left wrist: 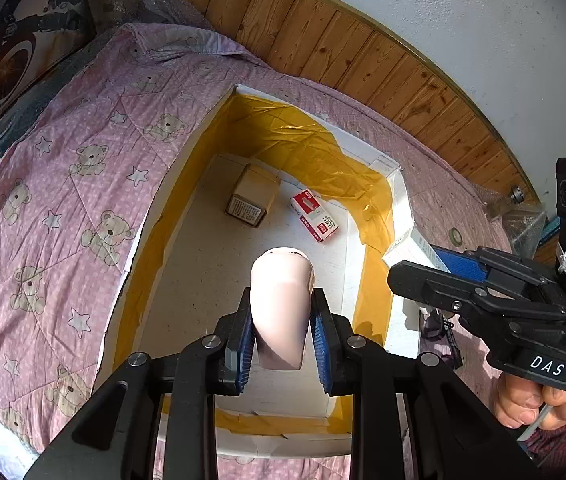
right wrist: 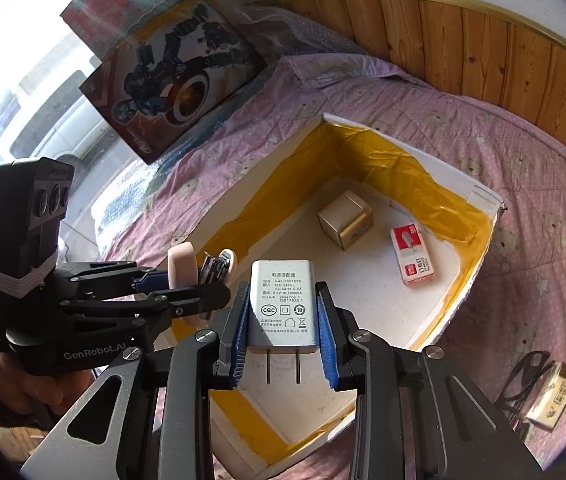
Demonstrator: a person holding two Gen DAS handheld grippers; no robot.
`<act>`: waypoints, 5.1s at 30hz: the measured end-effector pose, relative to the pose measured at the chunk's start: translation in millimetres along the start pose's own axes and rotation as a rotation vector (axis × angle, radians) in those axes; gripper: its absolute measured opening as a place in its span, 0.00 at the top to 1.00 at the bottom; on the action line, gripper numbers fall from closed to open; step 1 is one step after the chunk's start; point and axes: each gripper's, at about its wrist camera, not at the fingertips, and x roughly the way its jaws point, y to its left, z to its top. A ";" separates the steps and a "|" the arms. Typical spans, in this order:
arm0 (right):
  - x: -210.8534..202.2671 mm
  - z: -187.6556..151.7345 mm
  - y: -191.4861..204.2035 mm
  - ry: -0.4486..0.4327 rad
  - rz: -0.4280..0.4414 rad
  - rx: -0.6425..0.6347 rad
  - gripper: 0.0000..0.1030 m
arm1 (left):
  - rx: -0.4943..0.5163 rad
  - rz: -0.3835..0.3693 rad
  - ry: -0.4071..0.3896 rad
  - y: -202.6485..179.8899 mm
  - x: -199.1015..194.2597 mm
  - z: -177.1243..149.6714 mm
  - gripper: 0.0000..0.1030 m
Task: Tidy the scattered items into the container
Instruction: 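Carry the white charger with the right tool while the left tool carries the pink stapler to the box, then open the right gripper over the box while the left gripper releases the pink stapler inside, then withdraw both tools from the box toward the items on the bedspread, then close the left gripper on the black glasses while the right gripper grasps the pink binder clip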
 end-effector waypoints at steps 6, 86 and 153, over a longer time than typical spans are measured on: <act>29.7 21.7 -3.8 0.061 -0.017 0.015 0.69 | -0.016 0.008 0.049 8.7 13.3 1.8 0.74; -96.8 -178.6 23.6 -0.244 -0.001 0.192 0.47 | -0.016 0.041 -0.075 -63.5 -55.3 -135.9 0.45; -40.6 -215.8 -240.9 -0.155 -0.281 0.379 0.63 | 0.280 -0.010 0.155 -233.0 244.8 -32.9 0.73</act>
